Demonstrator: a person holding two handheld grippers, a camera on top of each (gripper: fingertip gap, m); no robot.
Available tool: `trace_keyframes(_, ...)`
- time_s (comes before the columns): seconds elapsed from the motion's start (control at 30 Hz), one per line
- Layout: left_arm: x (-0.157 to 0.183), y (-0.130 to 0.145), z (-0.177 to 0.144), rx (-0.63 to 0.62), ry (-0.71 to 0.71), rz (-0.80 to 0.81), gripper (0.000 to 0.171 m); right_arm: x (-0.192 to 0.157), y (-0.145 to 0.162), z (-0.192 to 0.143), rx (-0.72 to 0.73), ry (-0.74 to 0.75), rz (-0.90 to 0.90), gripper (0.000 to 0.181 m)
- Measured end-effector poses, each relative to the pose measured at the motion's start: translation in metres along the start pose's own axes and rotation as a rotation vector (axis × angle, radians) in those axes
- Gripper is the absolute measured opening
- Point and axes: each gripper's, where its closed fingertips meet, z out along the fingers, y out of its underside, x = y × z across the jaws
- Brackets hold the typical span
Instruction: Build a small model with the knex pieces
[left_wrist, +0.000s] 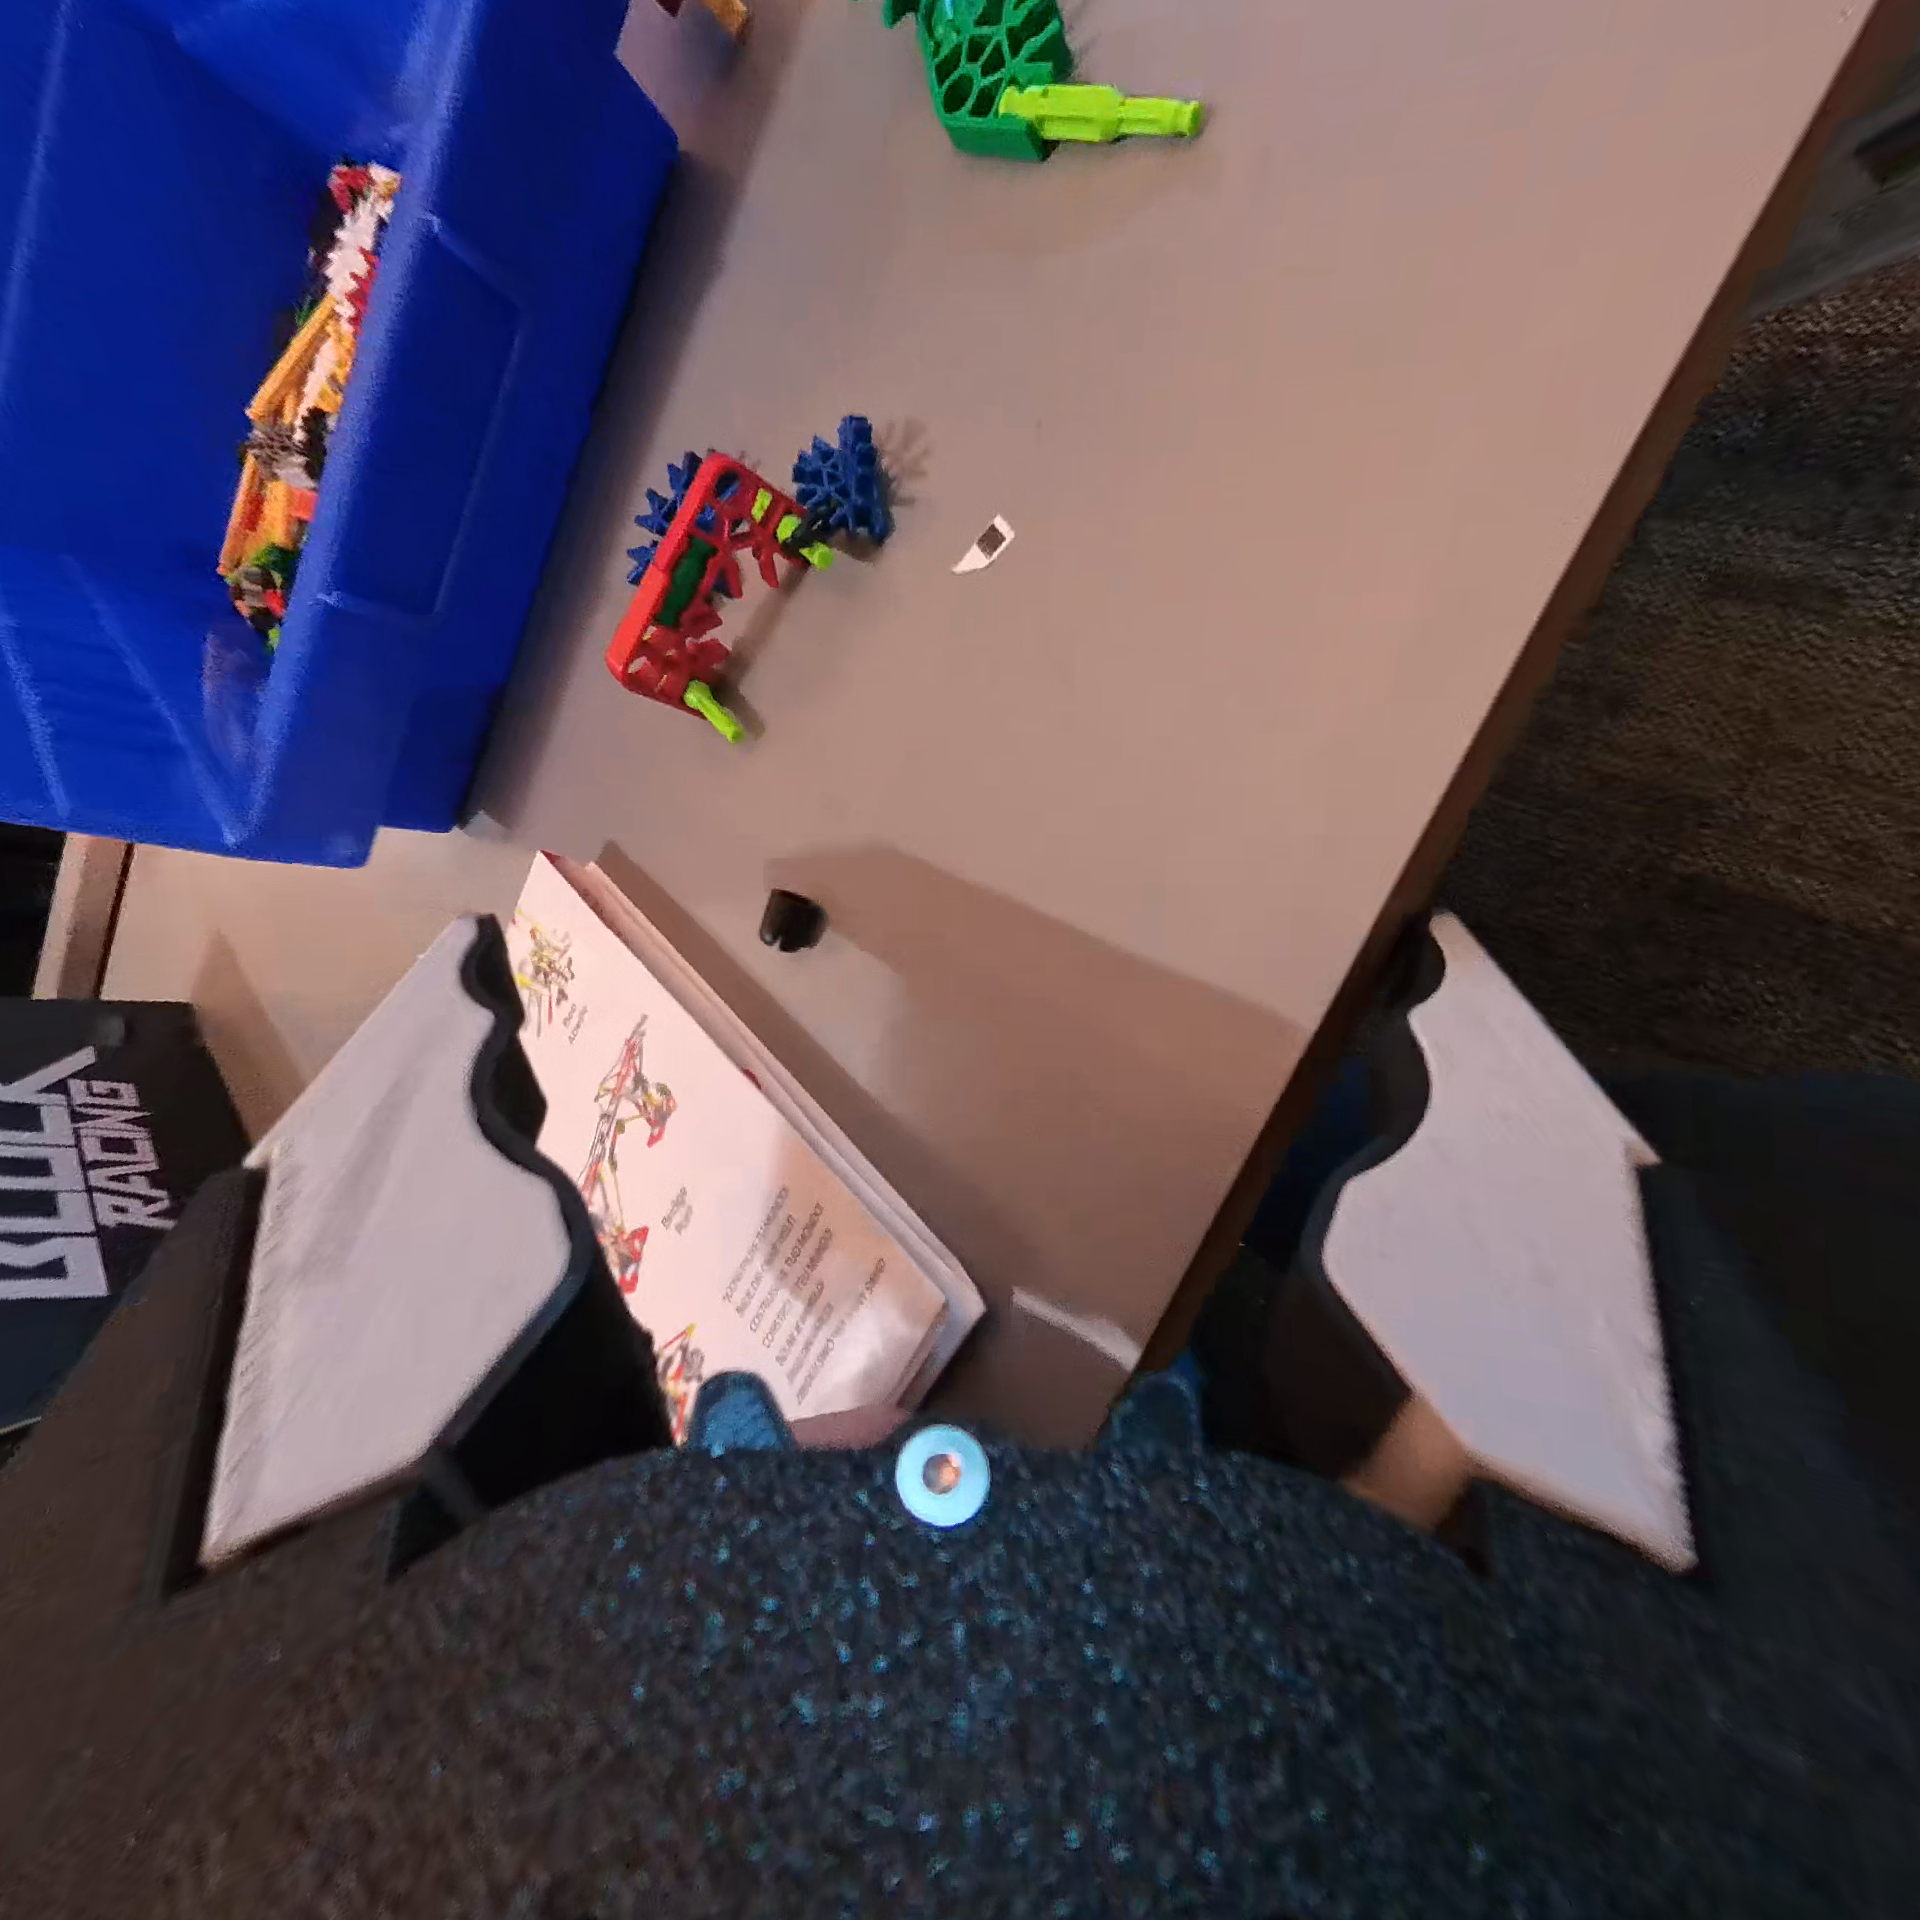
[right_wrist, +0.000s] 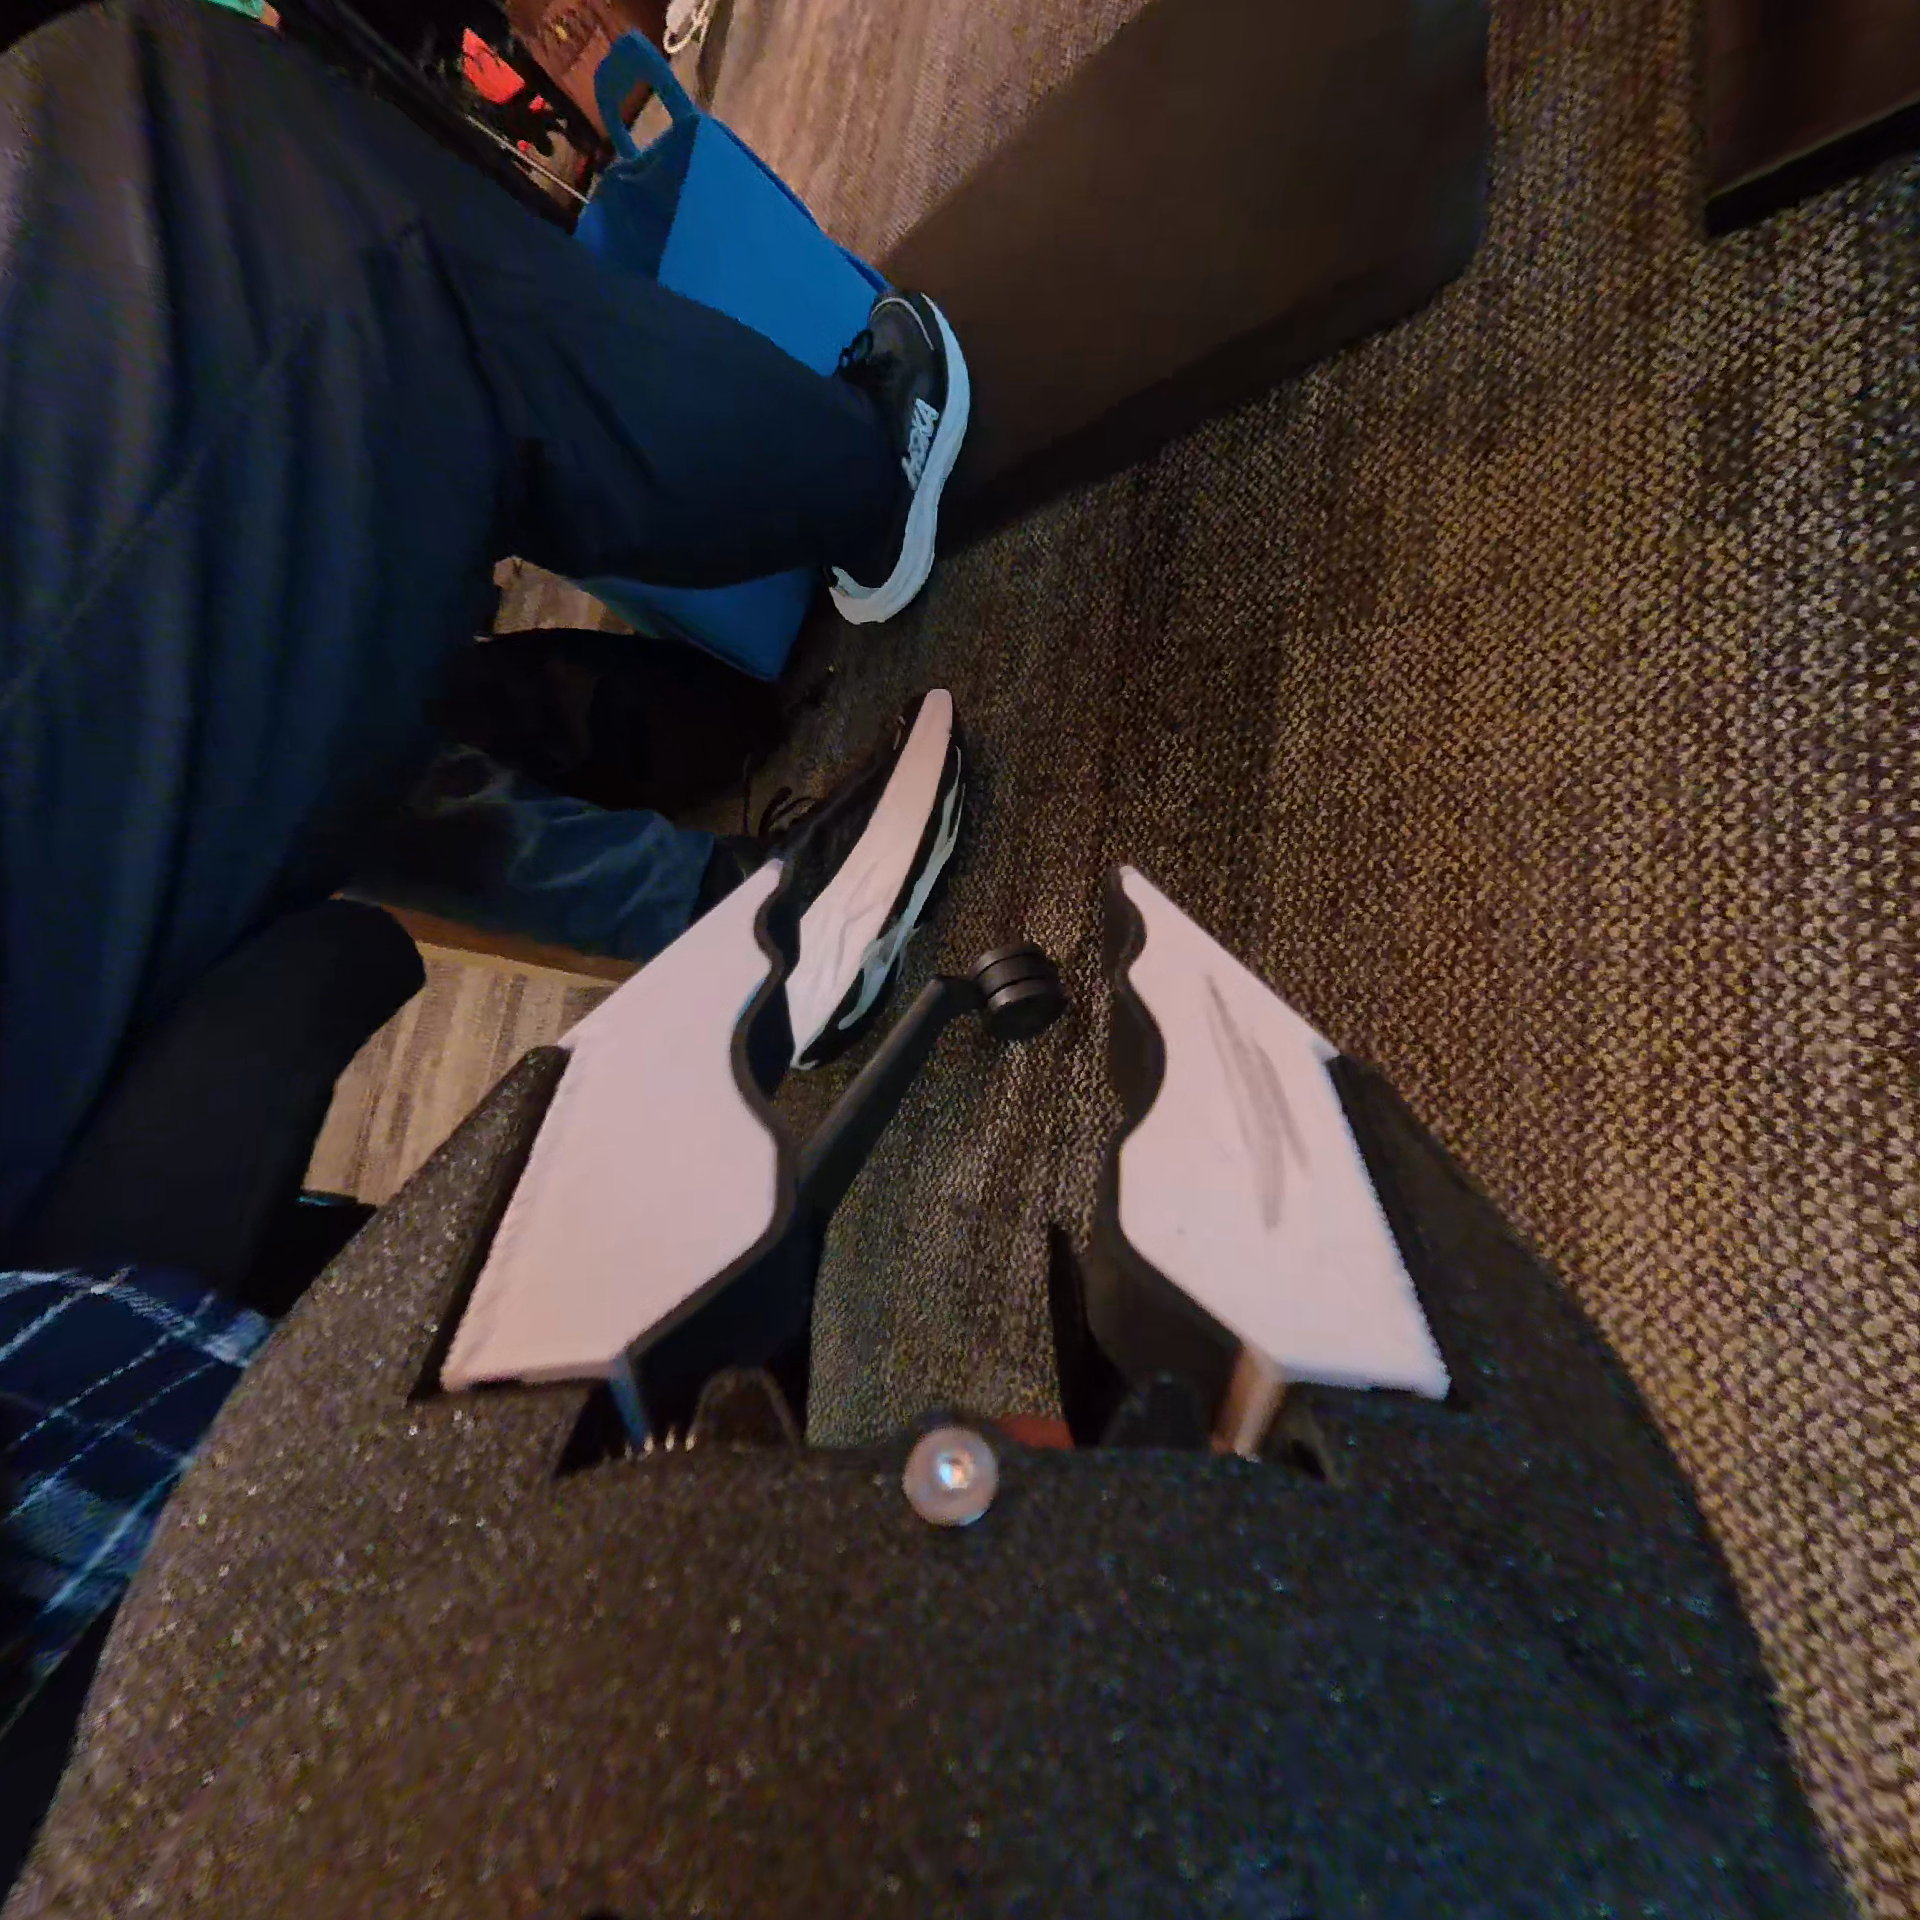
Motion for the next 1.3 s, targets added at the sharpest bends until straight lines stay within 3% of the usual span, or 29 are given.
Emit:
trace_keyframes(0.27,-0.002,-0.006,-0.005,0.063,-0.065,0.050,0.157,-0.046,-0.044,-0.038,0.002,0.012,-0.134,0.061)
trace_keyframes(0.53,-0.011,-0.020,-0.024,0.237,-0.113,-0.004,0.157,-0.152,-0.090,-0.122,0.068,0.111,-0.293,0.064)
trace_keyframes(0.63,-0.018,-0.024,-0.034,0.318,-0.119,-0.071,0.156,-0.170,-0.096,-0.146,0.110,0.261,-0.282,0.064)
trace_keyframes(0.7,-0.021,-0.028,-0.040,0.367,-0.135,-0.090,0.157,-0.161,-0.101,-0.171,0.214,0.473,-0.263,0.062)
trace_keyframes(0.83,-0.027,-0.032,-0.051,0.455,-0.146,-0.138,0.157,-0.145,-0.065,-0.223,0.206,0.807,-0.223,0.063)
trace_keyframes(0.97,-0.034,-0.035,-0.061,0.530,-0.135,-0.188,0.157,-0.151,-0.008,-0.268,0.170,0.990,-0.073,0.064)
trace_keyframes(1.1,-0.045,-0.044,-0.087,0.666,-0.139,-0.273,0.157,-0.170,0.041,-0.302,0.102,1.184,-0.082,0.063)
trace_keyframes(1.2,-0.029,-0.076,-0.116,0.753,-0.166,-0.129,0.154,-0.173,0.067,-0.321,0.100,1.285,-0.037,0.057)
trace_keyframes(1.3,0.026,-0.133,-0.142,0.857,-0.044,0.003,0.154,-0.173,0.088,-0.336,0.056,1.368,-0.037,0.048)
